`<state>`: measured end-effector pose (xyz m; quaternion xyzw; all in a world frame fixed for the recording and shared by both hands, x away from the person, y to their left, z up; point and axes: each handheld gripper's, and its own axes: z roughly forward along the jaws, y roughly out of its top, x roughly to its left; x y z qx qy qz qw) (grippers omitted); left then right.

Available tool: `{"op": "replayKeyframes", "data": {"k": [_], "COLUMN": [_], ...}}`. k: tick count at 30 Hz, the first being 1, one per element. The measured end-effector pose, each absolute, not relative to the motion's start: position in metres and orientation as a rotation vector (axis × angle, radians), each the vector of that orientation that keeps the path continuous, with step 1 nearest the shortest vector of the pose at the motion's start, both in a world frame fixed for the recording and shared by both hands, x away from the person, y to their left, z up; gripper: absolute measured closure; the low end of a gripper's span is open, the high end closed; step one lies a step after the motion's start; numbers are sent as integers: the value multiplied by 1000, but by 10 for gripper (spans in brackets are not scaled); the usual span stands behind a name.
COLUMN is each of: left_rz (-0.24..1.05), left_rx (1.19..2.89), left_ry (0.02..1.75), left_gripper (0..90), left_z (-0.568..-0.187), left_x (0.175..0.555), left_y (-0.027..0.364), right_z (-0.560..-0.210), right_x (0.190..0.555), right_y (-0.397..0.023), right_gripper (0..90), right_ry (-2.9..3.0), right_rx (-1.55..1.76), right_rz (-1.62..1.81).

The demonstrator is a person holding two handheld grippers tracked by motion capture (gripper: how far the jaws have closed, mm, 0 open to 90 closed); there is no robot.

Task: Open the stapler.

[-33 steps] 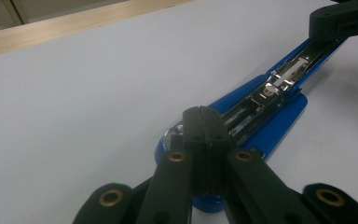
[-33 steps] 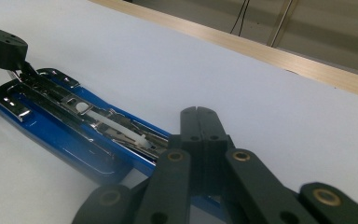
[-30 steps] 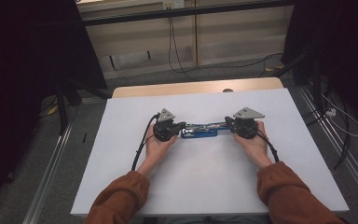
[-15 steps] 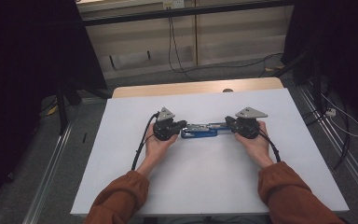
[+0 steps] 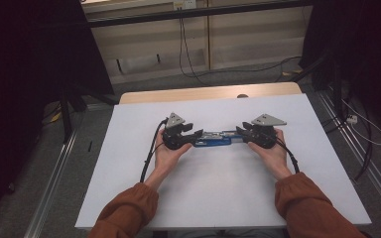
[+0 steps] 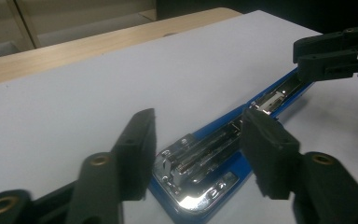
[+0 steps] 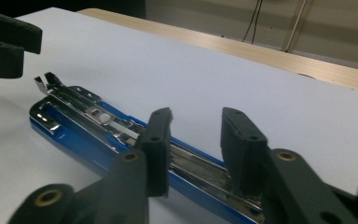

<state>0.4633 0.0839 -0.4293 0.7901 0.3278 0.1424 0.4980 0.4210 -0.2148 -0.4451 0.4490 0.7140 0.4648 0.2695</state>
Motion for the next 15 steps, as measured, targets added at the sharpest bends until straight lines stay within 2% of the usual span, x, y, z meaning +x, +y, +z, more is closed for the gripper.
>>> {"op": "replayKeyframes", "data": {"k": [2,4,7,10,12,15], "left_rz": [348,341,340,373,384,408], "left_rx": [1920,1928,1958,1940,1923,1896], "left_ry": [800,813,845,845,837,838], "left_gripper": [311,261,149,84,47,44], "left_z": [-429,-429,-428,-426,-424,-421], "left_x": [463,463,461,456,454,451], "left_y": [84,85,88,95,101,109], "right_z": [-444,-444,-445,-443,-441,-439], "right_x": [421,421,420,419,418,416], "right_y": [-214,-213,-212,-210,-209,-210], "right_gripper": [521,459,308,152,115,79], "right_ry": [1924,1939,1947,1964,1962,1962], "right_rx": [1210,1208,1200,1179,1173,1163], "right_rz": [1266,1286,1312,1321,1330,1325]}}
